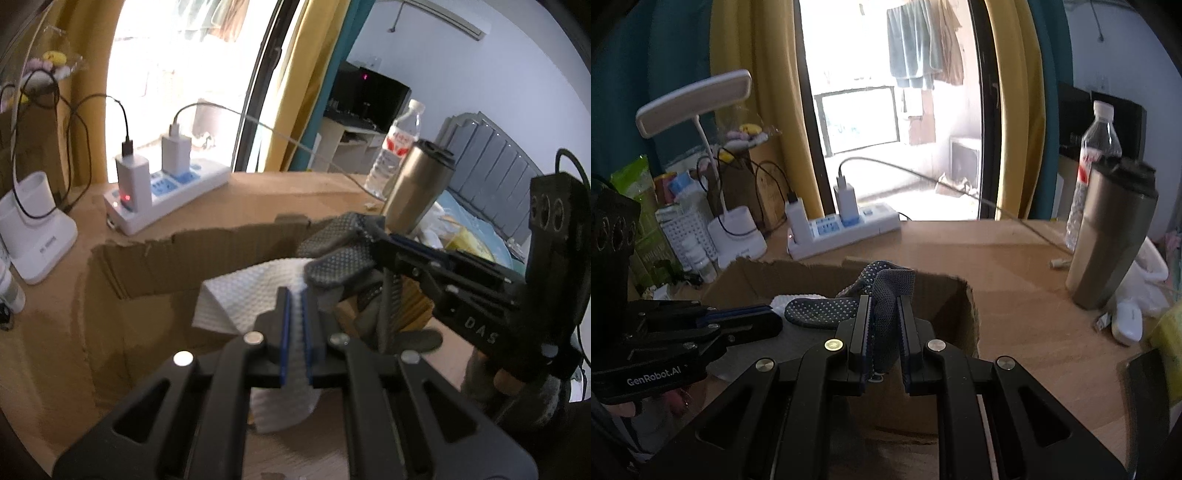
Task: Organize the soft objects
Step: 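Lower the glove and wipe into the box and open both tools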
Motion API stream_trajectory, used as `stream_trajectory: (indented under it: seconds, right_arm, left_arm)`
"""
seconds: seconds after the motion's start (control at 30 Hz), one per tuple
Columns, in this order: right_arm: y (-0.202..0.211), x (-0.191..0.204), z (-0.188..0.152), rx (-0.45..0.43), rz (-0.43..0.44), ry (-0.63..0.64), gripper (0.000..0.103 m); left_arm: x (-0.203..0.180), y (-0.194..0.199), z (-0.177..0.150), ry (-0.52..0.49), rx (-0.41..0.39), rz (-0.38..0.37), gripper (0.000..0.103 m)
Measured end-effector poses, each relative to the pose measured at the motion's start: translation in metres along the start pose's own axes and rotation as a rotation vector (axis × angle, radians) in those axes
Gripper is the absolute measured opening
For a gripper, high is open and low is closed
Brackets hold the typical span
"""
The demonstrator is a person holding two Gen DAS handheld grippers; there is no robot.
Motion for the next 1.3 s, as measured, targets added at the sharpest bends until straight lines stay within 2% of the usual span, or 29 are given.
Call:
stream_trajectory:
  seconds: [0.5,0.67,0.77,0.93,1.07,1.13,1.2,1.3]
  right_arm:
    - [-0.019,-0.001,-0.018,0.065,-0.016,0.005,0.016]
    - [-0.024,-0.003,-0.021,0.087,-0.025,-0.003,0.02]
    - [-0.025,-0.003,-0.02,0.094,-0.024,-0.007,0.027]
    - [-0.025,-0.003,-0.02,0.1,-0.028,-0.012,0.034]
    - [-0.015,0.0,-0.014,0.063,-0.024,-0.012,0.036]
    - [-0.011,0.0,-0.011,0.051,-0.029,-0.012,0.043]
    - [-0.008,0.0,-0.009,0.044,-0.033,-0.011,0.046]
    - [-0.003,0.0,-0.007,0.036,-0.04,-0.013,0.048]
  left_arm:
    - [0.014,-0.033,-0.01,0.044,0.107,0.009,0.01]
    - [0.017,-0.04,-0.014,0.041,0.132,0.018,0.015]
    - [0.017,-0.039,-0.013,0.038,0.124,0.028,0.019]
    - [0.015,-0.037,-0.01,0.029,0.116,0.035,0.023]
    - [0.015,-0.031,-0.008,0.034,0.104,0.037,0.031]
    - [0.015,-0.026,-0.006,0.036,0.088,0.042,0.035]
    - [0.015,-0.018,-0.002,0.043,0.062,0.04,0.057]
    - [0.013,-0.004,0.002,0.047,0.019,0.04,0.06]
Point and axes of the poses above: each gripper's, at about its wrist camera, not at the fingertips, and y roughly against the way its jaws point, x to its left, z to its top, the point moved 4 cm from there along -y, roughly the way its jaws point
